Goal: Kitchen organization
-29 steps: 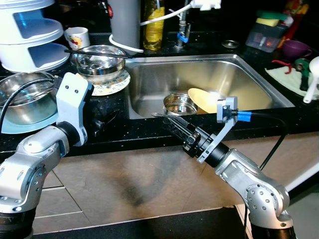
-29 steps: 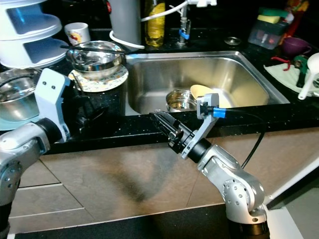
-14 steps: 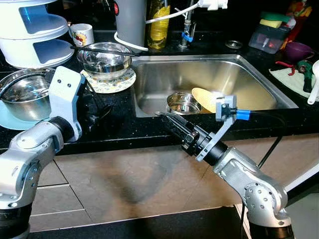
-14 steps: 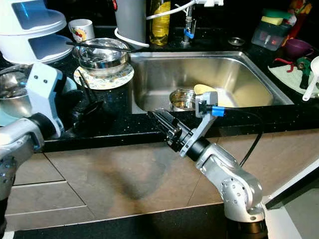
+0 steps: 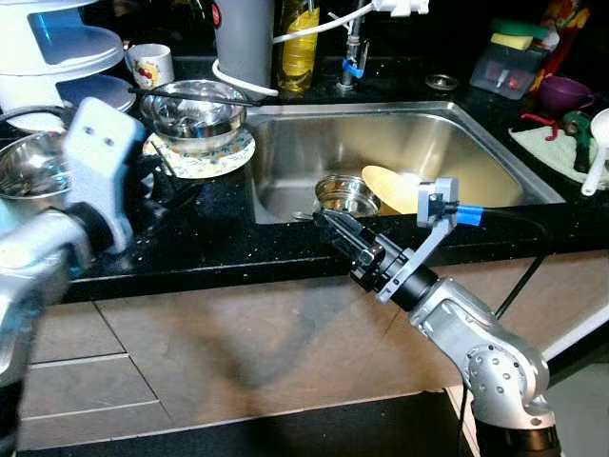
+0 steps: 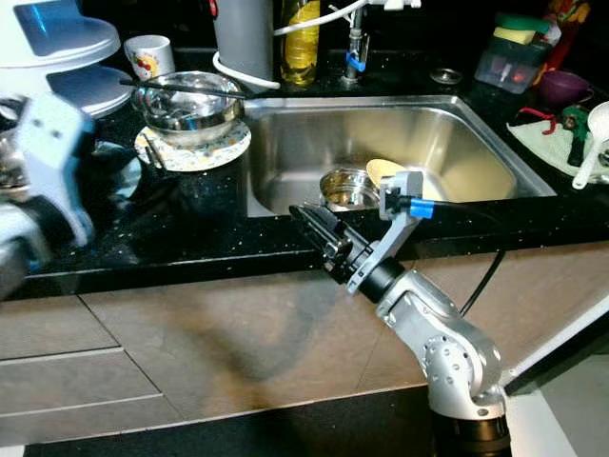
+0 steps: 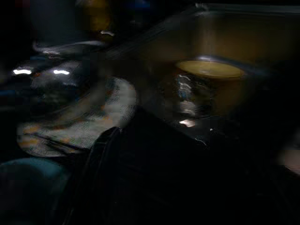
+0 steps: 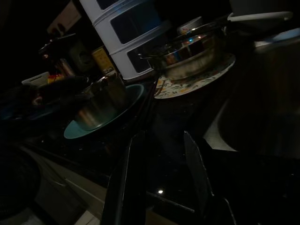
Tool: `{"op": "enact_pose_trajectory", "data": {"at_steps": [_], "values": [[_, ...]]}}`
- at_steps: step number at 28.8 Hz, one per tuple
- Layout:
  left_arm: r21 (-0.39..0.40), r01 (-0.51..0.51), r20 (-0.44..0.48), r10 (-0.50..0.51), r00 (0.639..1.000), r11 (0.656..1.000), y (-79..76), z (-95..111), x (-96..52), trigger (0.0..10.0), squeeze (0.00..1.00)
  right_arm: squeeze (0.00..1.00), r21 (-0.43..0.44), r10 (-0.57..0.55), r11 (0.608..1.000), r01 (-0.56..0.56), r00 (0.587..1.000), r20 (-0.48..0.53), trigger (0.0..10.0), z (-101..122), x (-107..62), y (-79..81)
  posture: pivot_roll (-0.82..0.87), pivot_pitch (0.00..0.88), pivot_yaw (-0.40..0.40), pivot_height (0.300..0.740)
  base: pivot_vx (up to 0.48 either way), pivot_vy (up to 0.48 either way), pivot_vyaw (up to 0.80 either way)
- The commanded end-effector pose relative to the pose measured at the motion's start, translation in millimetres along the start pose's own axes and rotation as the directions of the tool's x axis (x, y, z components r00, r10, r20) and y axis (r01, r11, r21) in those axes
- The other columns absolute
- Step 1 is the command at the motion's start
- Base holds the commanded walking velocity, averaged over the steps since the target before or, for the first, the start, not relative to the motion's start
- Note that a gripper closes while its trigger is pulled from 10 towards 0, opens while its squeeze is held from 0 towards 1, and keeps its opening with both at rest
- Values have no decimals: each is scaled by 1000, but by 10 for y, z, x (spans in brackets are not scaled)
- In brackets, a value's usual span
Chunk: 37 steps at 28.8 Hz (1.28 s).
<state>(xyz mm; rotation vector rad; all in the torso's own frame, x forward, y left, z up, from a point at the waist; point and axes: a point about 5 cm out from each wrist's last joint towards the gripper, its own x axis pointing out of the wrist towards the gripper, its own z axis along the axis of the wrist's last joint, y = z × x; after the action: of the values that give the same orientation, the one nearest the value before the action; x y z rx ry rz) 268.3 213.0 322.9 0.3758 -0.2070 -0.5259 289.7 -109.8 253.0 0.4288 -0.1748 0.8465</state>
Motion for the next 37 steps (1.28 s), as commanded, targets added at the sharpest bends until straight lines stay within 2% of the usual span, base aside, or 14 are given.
{"op": "enact_pose_trajectory", "data": {"at_steps": [1, 3, 5, 8, 9, 11, 13, 14, 16, 23, 24, 27, 32, 37], "values": [[83, 219, -176, -202, 963, 972, -91, -62, -216, 10000, 0, 0, 5, 20, 1000, -20, 1000, -5, 10000, -9, -11, 17, -10, 170, -59, 740, 0, 0, 0], [120, 275, -247, -240, 939, 954, -86, -65, -296, 10000, 0, 0, 5, 24, 1000, -24, 1000, -5, 10000, -8, -9, 19, -10, 170, -59, 740, 0, 0, 0], [153, 240, -259, -196, 946, 959, 12, -15, -319, 10000, 0, 0, 6, 28, 1000, -28, 1000, -6, 10000, -10, -6, 21, -6, 169, -63, 740, 0, 0, 0], [172, 235, -273, -183, 945, 957, 45, -4, -331, 10000, 0, 0, 7, 30, 1000, -30, 1000, -6, 10000, -11, -5, 23, -6, 169, -63, 740, 0, 0, 0], [221, 243, -376, -148, 915, 944, 135, -46, -398, 10000, 0, 0, 7, 34, 999, -34, 999, -7, 10000, -12, -1, 26, -6, 168, -64, 740, 0, 0, 0], [273, 247, -440, -108, 891, 930, 227, -39, -460, 10000, 0, 0, 7, 35, 999, -35, 999, -7, 10000, -10, 0, 27, -9, 168, -61, 740, 0, 0, 0], [291, 240, -455, -87, 886, 926, 267, -25, -477, 10000, 0, 0, 6, 35, 999, -35, 999, -7, 10000, -8, -1, 27, -9, 168, -61, 740, 0, 0, 0], [303, 248, -513, -62, 856, 920, 341, -6, -542, 10000, 0, 0, 7, 35, 999, -35, 999, -6, 10000, -5, -5, 24, -6, 169, -61, 740, 0, 0, 0], [303, 253, -530, -59, 846, 919, 358, -4, -561, 10000, 0, 0, 7, 34, 999, -34, 999, -6, 10000, -5, -6, 22, -6, 169, -61, 740, 0, 0, 0], [335, 225, -641, 46, 766, 915, 458, -147, -609, 10000, 0, 0, 10, 35, 999, -35, 999, -5, 10000, -10, -5, 24, -8, 169, -62, 740, 0, 0, 0], [341, 248, -678, 55, 733, 907, 458, -217, -631, 10000, 0, 0, 8, 35, 999, -35, 999, -6, 10000, -10, -5, 24, -10, 169, -62, 740, 0, 0, 0], [344, 255, -688, 58, 723, 904, 459, -237, -639, 10000, 0, 0, 8, 35, 999, -35, 999, -7, 10000, -10, -5, 24, -10, 169, -62, 740, 0, 0, 0], [412, 261, -741, 154, 654, 873, 572, -398, -697, 10000, 0, 0, 8, 33, 999, -33, 999, -8, 10000, -7, -6, 20, -10, 171, -63, 740, 0, 0, 0], [440, 255, -745, 190, 640, 861, 605, -477, -694, 10000, 0, 0, 8, 32, 999, -32, 999, -7, 10000, -8, -6, 22, -10, 170, -61, 740, 0, 0, 0]]}}
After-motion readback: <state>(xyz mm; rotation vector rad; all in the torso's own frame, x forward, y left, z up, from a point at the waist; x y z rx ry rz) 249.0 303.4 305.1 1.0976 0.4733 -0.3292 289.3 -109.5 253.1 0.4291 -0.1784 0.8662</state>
